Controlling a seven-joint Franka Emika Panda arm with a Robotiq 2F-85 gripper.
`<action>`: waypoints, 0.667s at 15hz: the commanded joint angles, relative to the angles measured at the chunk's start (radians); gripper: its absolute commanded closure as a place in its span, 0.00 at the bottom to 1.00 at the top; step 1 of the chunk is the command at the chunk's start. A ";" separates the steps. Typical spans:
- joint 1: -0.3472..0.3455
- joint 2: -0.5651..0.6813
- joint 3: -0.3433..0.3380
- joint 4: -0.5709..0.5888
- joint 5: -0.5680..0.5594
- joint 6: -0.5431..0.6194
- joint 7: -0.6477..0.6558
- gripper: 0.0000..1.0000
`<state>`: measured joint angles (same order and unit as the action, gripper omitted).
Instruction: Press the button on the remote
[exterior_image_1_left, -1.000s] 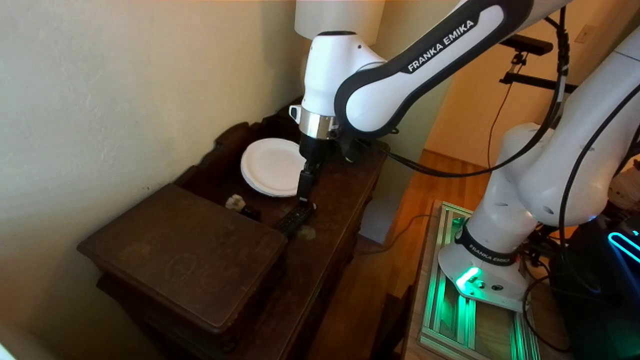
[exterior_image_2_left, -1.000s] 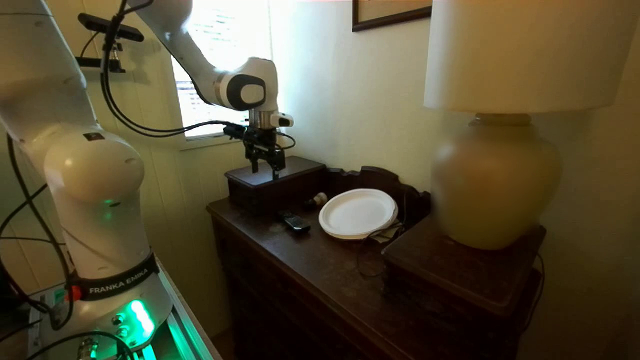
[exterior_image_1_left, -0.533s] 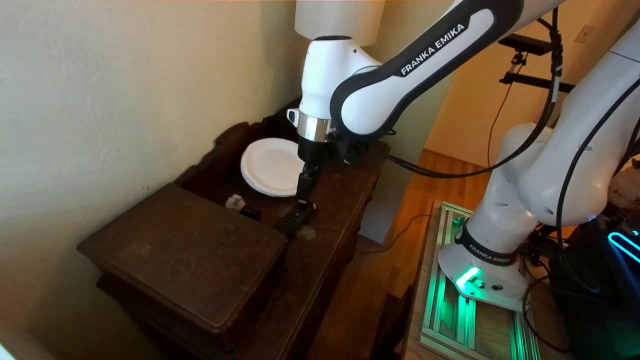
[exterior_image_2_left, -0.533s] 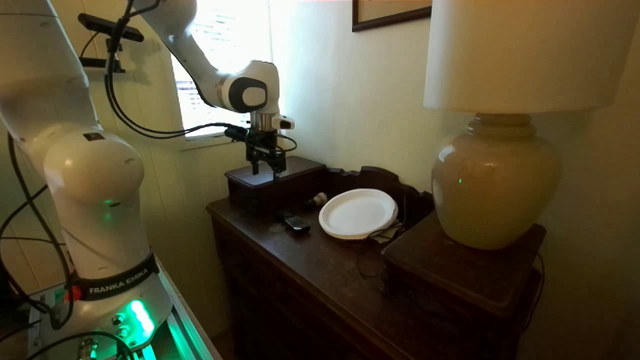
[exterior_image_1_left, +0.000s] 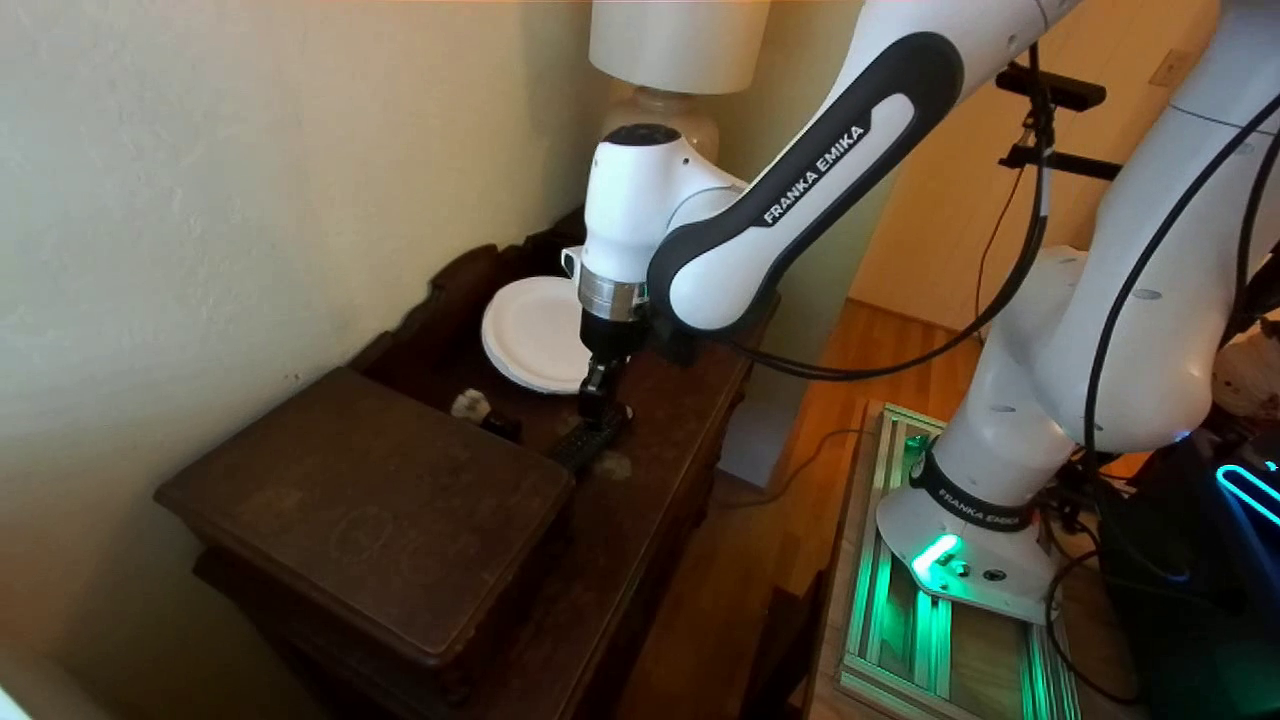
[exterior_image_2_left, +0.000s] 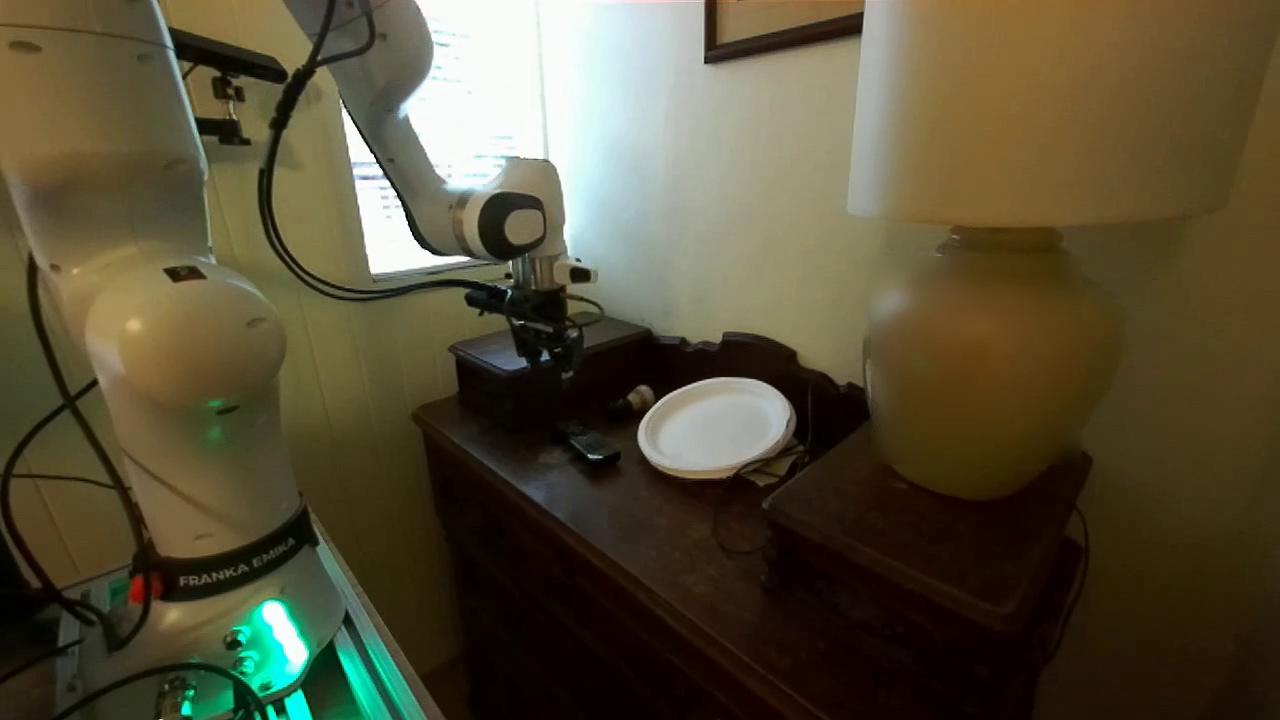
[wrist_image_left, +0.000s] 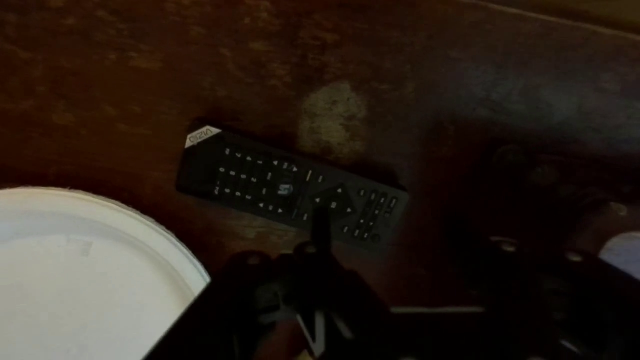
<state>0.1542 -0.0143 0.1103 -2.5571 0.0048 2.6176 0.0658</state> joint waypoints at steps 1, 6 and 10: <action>-0.002 0.099 0.012 0.061 -0.072 0.077 0.105 0.70; 0.024 0.198 -0.003 0.139 -0.122 0.086 0.181 0.96; 0.048 0.260 -0.028 0.189 -0.157 0.091 0.238 0.97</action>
<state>0.1761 0.1866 0.1094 -2.4197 -0.0993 2.6982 0.2357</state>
